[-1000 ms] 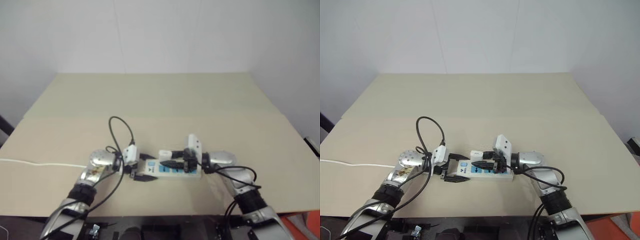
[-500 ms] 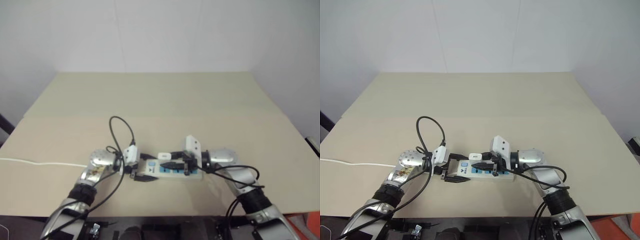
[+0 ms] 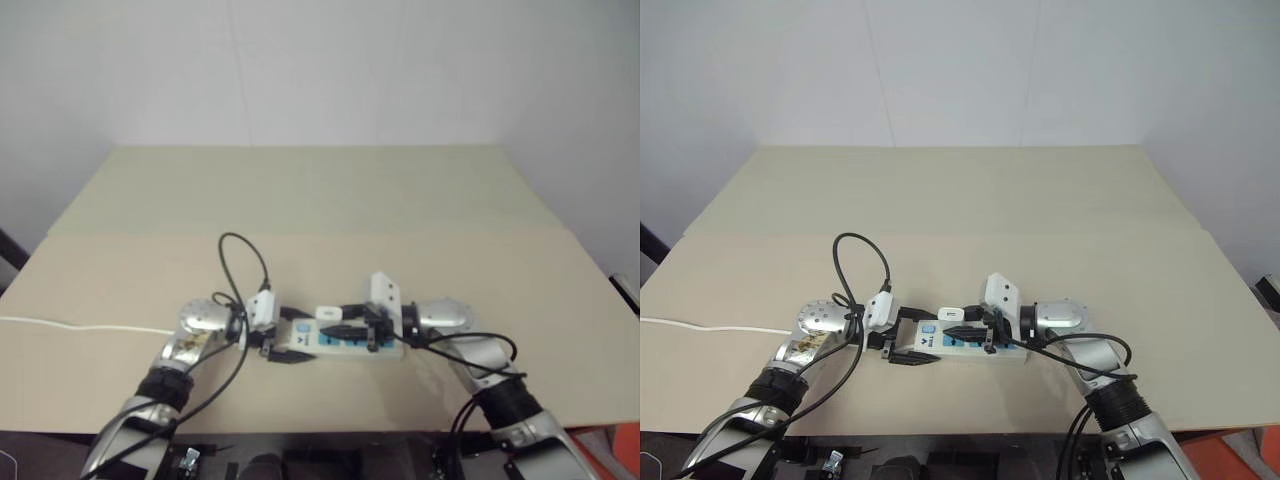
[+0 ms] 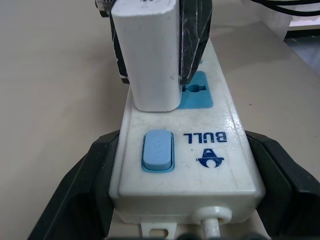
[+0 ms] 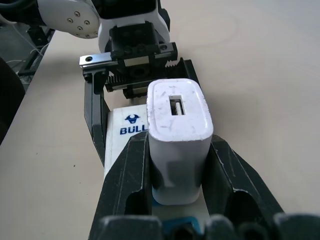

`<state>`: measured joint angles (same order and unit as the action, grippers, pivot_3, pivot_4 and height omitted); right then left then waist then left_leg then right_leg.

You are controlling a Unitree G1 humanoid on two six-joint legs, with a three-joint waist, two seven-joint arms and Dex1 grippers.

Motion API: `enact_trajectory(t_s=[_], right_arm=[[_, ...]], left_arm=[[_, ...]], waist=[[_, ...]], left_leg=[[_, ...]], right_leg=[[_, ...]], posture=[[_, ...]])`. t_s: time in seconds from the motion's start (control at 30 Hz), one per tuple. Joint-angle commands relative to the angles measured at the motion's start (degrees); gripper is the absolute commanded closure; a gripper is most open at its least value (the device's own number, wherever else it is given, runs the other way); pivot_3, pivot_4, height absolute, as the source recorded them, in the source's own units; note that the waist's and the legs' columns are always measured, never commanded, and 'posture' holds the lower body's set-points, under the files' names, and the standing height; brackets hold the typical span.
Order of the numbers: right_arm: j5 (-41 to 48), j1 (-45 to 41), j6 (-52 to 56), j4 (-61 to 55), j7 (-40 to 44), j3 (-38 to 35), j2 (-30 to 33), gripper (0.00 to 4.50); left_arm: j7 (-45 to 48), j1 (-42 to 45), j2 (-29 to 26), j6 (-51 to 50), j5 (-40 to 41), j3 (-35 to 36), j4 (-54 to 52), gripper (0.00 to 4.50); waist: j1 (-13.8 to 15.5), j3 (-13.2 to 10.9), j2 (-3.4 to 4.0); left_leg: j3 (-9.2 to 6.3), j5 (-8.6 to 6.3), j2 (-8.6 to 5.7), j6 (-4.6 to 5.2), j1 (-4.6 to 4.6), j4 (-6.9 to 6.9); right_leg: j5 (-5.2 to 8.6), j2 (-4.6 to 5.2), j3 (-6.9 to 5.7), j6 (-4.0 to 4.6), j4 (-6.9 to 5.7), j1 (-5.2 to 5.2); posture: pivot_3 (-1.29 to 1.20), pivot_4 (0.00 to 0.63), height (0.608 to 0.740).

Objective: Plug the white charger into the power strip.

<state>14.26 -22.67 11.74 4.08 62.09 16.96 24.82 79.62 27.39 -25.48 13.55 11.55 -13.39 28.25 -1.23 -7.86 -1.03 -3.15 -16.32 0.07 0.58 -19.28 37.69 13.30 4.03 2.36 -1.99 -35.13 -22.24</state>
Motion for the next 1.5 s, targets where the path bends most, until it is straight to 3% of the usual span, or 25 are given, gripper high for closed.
enact_trajectory(t_s=[0.03, 1.23, 1.5], right_arm=[[-3.78, 4.49, 1.41, 6.24, 0.02, 2.66, 1.77, 3.36], [-5.22, 1.17, -4.39, 13.58, 3.52, 5.32, 0.07, 3.36], [-5.02, 0.81, -3.49, 13.1, 2.16, 4.4, -0.59, 0.67]], left_arm=[[-0.84, 0.02, -2.05, -0.44, -1.9, 0.53, 1.68, 1.2], [-1.33, -0.76, -2.75, -0.64, -1.78, 0.71, 0.79, 1.2], [-1.77, -0.69, -2.4, -0.69, -1.8, 0.6, 0.77, 1.2]], waist=[[0.0, 0.04, 0.0], [-0.6, 0.31, -0.08], [-0.83, 0.47, -0.33]], left_leg=[[0.0, 0.0, 0.0, 0.0, 0.0, 0.0], [-0.01, 0.0, 0.02, 0.0, 0.11, 0.0], [-0.04, 0.0, 0.03, 0.0, 0.11, -0.01]], right_leg=[[0.0, 0.0, 0.0, 0.0, 0.01, 0.0], [0.0, -0.02, 0.01, 0.0, -0.03, 0.1], [0.0, -0.01, 0.0, 0.0, -0.02, 0.11]], posture=[[0.0, 0.15, 0.74], [0.0, 0.15, 0.74], [0.0, 0.15, 0.74]])
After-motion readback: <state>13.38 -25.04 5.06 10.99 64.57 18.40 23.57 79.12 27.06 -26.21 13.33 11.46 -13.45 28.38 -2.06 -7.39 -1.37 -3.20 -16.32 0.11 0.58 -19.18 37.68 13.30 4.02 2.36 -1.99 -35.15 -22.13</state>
